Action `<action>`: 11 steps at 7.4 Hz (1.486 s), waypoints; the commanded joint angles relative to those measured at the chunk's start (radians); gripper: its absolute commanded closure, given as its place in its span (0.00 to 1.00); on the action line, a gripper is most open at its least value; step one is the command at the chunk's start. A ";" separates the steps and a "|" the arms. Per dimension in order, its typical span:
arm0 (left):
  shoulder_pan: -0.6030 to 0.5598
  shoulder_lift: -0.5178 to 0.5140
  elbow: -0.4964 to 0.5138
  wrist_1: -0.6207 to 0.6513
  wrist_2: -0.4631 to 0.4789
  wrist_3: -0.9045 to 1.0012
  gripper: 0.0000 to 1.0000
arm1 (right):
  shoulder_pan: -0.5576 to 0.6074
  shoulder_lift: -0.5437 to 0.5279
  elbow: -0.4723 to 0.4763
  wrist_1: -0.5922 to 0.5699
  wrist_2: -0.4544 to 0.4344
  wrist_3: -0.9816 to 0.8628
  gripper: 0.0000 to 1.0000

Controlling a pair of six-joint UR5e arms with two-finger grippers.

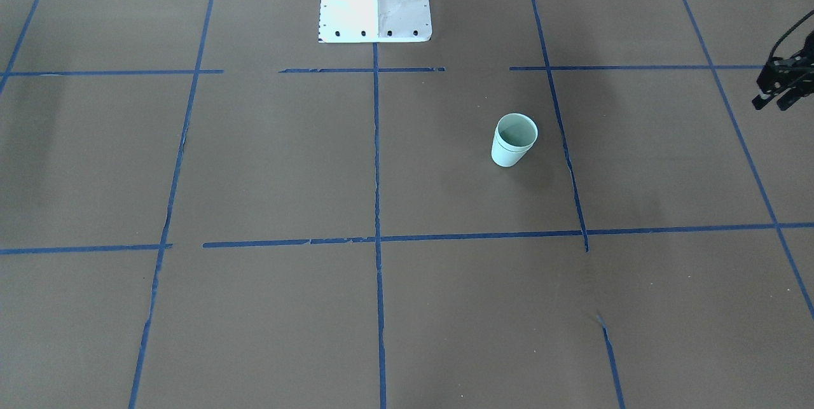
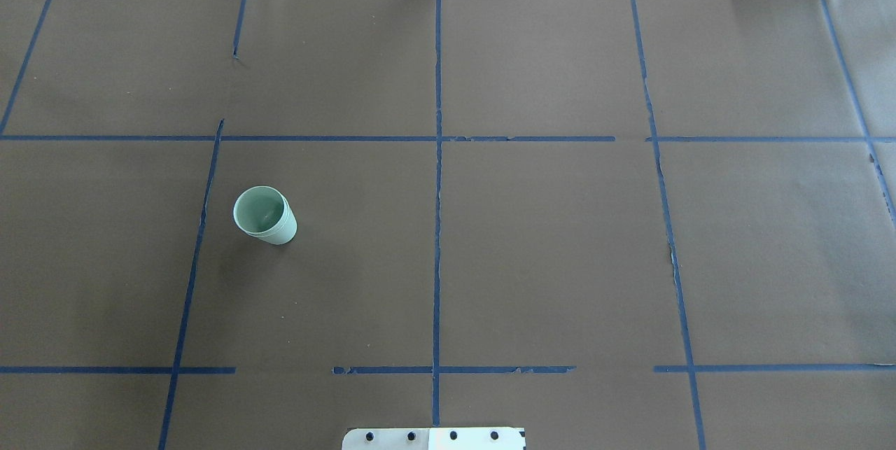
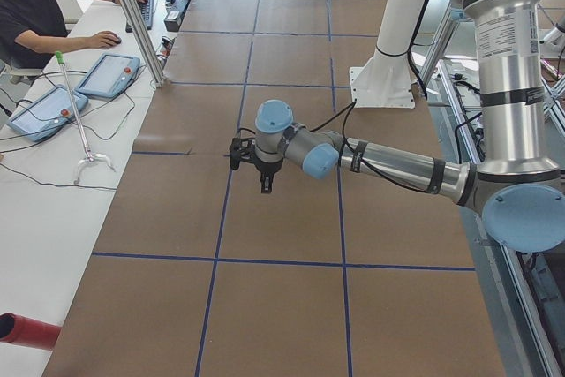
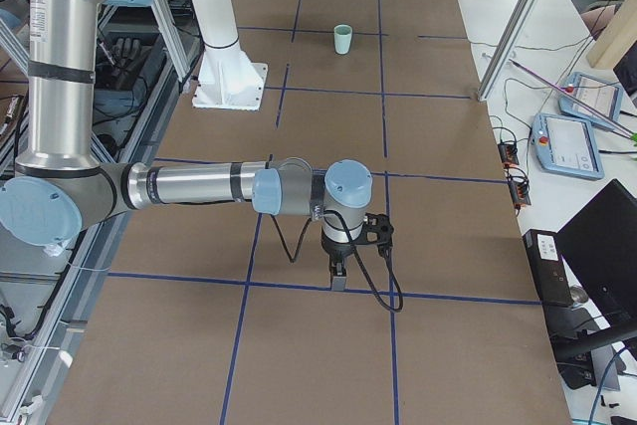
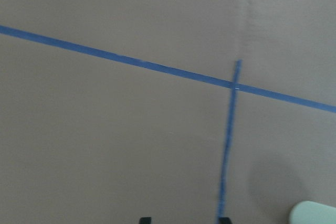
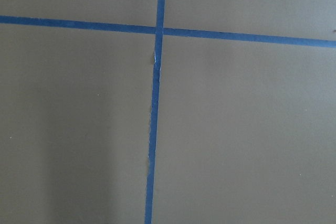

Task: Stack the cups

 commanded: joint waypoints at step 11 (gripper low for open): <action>-0.257 -0.097 0.130 0.350 -0.057 0.339 0.00 | 0.000 0.000 0.001 0.000 0.001 0.000 0.00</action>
